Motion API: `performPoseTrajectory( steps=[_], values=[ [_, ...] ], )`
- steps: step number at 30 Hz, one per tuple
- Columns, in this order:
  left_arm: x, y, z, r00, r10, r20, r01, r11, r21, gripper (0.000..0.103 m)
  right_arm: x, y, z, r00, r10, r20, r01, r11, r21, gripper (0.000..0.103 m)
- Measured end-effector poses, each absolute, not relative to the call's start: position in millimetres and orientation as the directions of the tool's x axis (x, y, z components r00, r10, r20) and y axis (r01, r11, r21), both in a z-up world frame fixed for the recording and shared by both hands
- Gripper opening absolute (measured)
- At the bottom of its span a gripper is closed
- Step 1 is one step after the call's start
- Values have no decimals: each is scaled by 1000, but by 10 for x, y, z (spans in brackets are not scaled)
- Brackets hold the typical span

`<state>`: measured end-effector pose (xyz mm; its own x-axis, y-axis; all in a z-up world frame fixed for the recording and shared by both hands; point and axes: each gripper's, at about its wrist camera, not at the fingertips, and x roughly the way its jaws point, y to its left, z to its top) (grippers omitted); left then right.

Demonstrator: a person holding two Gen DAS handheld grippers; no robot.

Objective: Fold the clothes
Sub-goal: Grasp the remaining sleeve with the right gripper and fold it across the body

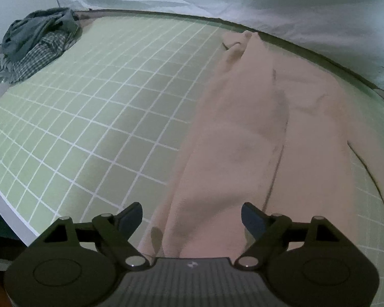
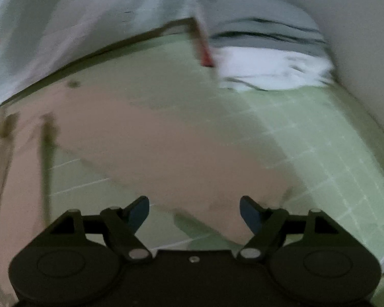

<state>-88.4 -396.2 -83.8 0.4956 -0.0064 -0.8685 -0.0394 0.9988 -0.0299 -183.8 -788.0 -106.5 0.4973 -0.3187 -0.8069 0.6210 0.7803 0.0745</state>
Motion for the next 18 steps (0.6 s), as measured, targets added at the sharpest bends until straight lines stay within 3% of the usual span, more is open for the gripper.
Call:
performPoseTrajectory(
  steps=[6,10,13,15,16,17,18],
  values=[
    [-942,-4035,-837,508,8,-861,-18,1000,-1,85,-1876,-8109,-1208,464,-329,-822,700,706,113,84],
    [-963,-4038,-730,508,20,-861,-25,1000,8,85,-1820,-8129,-1200,468,-305,-829,692,710,129,93],
    [-967,-4053,-571,518,29,-855,-10,1000,27,85,-1765,-8125,-1151,480,-278,-832,669,730,142,91],
    [-934,-4046,-468,531,10,-847,6,1000,16,85,-1729,-8123,-1118,487,-259,-834,653,743,151,75],
    [-893,-4034,-427,550,-1,-835,19,1000,11,85,-1710,-8121,-1102,491,-249,-835,644,749,155,54],
    [-851,-4023,-385,567,-13,-823,33,999,7,86,-1692,-8120,-1086,495,-240,-835,636,755,160,21],
    [-786,-3996,-371,578,-19,-816,32,999,0,86,-1673,-8119,-1069,498,-231,-836,628,761,164,9]
  ],
)
